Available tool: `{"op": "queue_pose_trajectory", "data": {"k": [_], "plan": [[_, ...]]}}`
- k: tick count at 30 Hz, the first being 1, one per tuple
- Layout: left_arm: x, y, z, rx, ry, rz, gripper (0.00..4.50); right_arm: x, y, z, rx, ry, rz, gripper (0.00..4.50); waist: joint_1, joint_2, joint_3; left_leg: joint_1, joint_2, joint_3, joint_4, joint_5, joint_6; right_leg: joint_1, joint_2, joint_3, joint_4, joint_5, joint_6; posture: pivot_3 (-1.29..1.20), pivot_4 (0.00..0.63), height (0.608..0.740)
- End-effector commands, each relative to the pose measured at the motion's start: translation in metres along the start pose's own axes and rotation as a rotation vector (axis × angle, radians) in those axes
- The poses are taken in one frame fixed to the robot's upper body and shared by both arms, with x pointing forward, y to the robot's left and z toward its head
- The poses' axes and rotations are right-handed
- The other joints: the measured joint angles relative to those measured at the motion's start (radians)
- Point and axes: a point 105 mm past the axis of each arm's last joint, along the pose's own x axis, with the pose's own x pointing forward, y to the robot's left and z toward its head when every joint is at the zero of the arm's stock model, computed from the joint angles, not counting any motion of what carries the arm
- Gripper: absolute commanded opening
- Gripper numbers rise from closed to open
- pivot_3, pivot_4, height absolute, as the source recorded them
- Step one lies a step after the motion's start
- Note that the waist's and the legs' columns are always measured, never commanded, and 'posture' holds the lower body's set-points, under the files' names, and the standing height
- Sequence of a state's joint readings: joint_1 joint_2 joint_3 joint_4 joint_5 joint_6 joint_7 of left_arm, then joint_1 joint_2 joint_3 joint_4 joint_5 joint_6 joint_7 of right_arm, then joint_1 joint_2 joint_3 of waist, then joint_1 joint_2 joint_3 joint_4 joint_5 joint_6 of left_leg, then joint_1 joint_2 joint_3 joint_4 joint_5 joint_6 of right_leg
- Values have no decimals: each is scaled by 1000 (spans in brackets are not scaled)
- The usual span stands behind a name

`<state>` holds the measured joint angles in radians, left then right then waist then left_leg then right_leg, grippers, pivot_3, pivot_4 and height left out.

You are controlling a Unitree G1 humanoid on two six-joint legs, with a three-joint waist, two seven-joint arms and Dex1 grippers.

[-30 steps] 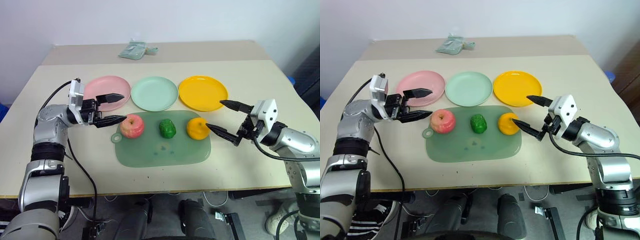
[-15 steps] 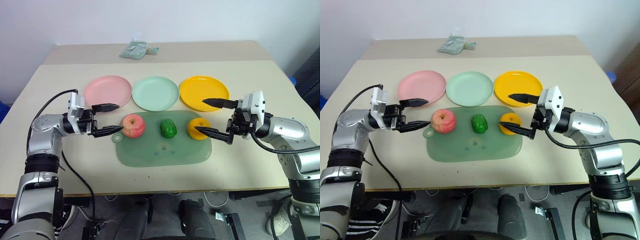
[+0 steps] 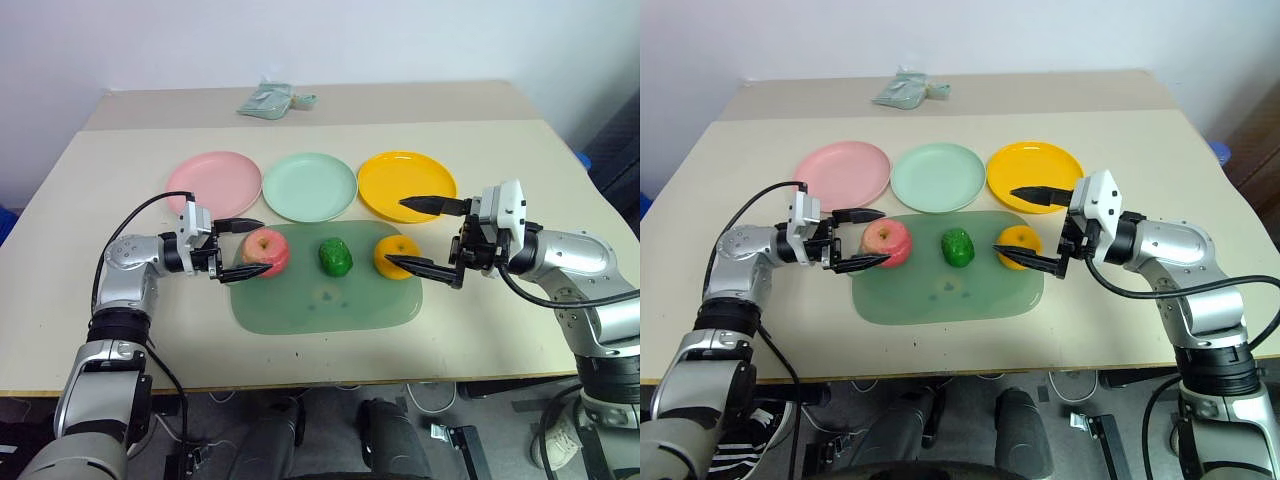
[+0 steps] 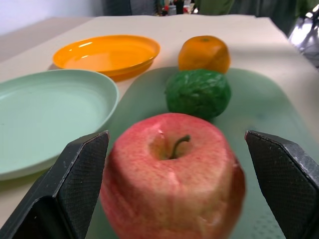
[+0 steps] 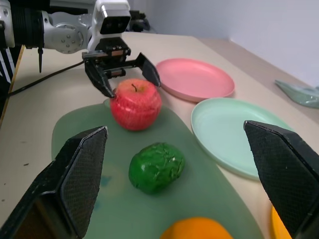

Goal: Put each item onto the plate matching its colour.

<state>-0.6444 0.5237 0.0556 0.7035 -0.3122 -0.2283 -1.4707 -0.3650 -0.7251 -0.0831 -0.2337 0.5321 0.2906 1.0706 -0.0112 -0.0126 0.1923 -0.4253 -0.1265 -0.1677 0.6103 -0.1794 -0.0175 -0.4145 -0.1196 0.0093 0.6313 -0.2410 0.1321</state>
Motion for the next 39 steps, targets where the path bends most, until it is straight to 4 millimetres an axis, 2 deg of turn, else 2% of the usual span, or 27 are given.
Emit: {"op": "queue_pose_trajectory", "data": {"k": [1,2,6,10,16,20,22,24,30,36,38,39], "plan": [[6,3,-3,22,46,-3,4500,-4,0,11,-61,-11,-16,4476,0,0,0,0,0,0,0,0,0,0,0,0,0,0,0,0,150,740],[6,3,-3,29,46,-2,4500,-4,1,10,-61,-9,-19,4476,0,0,0,0,0,0,0,0,0,0,0,0,0,0,0,0,150,740],[6,8,-4,38,46,24,3425,-6,0,9,-67,-2,-32,4500,0,0,0,0,0,0,0,0,0,0,0,0,0,0,0,0,150,740],[6,12,0,25,10,37,3425,-7,0,9,-75,-3,-39,4500,0,0,0,0,0,0,0,0,0,0,0,0,0,0,0,0,150,740],[-12,54,28,19,-93,288,3425,-4,-4,21,-67,-72,-54,4500,-1,-1,0,0,0,0,0,0,0,0,1,0,0,0,1,0,150,740],[-26,86,38,25,-98,529,3425,4,-18,22,-71,-90,-134,4500,-1,-1,0,0,0,0,0,0,0,0,1,0,0,2,3,0,150,740],[-33,101,36,23,-73,670,3425,14,-34,22,-88,-103,-239,4500,-4,-1,0,0,0,0,1,0,0,0,1,0,0,2,4,0,150,740],[-36,111,34,34,-43,762,3425,24,-41,19,-112,-95,-293,4500,-3,-1,0,0,0,0,0,0,0,0,1,0,1,3,4,0,150,740],[-40,129,25,48,46,982,3425,32,-36,16,-97,-87,-274,4500,1,-1,0,-1,-2,0,1,0,0,-1,1,1,0,4,6,0,150,740],[-39,132,17,38,96,1029,3425,32,-31,15,-85,-77,-255,4500,-2,-1,0,-1,-2,0,2,0,0,0,1,2,1,5,7,0,150,740],[-37,130,14,-2,99,1004,4404,31,-30,15,-83,-76,-249,4500,-4,-1,0,-1,-2,0,2,0,0,-1,1,2,1,5,7,0,150,740],[-37,131,14,3,100,1003,4483,31,-27,14,-84,-74,-237,4500,-5,-1,0,-1,-2,1,1,0,0,-1,1,2,1,5,7,0,150,740]]}}
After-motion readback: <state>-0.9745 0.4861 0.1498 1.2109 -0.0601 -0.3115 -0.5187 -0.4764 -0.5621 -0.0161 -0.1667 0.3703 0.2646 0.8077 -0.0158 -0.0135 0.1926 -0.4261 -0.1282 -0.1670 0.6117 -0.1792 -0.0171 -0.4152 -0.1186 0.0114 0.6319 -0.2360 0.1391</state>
